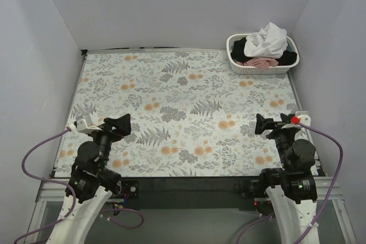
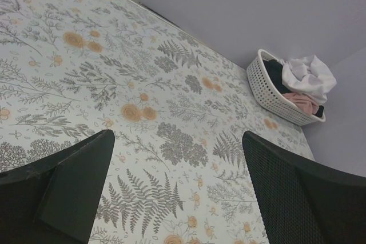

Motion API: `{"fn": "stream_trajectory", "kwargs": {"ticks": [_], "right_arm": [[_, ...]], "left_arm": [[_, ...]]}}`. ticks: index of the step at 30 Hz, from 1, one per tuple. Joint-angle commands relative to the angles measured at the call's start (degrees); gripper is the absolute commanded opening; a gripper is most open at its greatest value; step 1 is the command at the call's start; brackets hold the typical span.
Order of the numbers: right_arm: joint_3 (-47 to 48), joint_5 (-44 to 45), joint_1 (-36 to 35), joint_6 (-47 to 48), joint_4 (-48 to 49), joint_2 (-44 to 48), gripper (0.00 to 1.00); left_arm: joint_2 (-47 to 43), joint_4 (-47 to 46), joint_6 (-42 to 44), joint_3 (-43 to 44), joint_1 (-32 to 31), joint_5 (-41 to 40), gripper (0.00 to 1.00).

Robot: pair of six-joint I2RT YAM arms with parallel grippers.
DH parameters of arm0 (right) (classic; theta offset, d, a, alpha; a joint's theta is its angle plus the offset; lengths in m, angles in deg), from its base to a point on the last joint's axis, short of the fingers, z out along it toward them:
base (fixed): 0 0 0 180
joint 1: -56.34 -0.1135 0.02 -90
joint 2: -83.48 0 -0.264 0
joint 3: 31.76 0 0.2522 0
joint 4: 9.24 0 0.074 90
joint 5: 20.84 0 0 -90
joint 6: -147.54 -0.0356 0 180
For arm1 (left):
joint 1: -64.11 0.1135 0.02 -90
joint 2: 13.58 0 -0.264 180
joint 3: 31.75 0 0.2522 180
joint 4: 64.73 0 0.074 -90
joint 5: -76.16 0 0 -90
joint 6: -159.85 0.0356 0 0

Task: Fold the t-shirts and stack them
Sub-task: Grab the tshirt from the pile

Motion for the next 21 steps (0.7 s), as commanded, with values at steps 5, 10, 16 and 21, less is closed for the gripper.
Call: {"fn": "stream_trajectory", "kwargs": {"ticks": [5, 10, 16, 21], "right_arm": [[3.26, -5.14, 0.04, -1.94, 13.77, -17.27, 0.98], [11.08, -4.8, 0.04, -1.85, 18.89, -38.27, 0.98], [28.12, 4.85, 0.39, -3.51, 21.18, -62.27, 0.98], [42.27, 8.04, 2.84, -4.48, 22.58, -81.31, 0.98]], "left_arm": [[10.76, -13.07, 3.64, -2.23, 0.44, -1.79, 0.98], [24.46, -20.73, 7.43, 1.27, 0.44, 1.11, 0.98], [44.94, -22.42, 10.5, 7.86, 0.61, 5.51, 0.98], [53.39, -16.88, 8.48, 13.05, 0.88, 9.99, 0.98]]}}
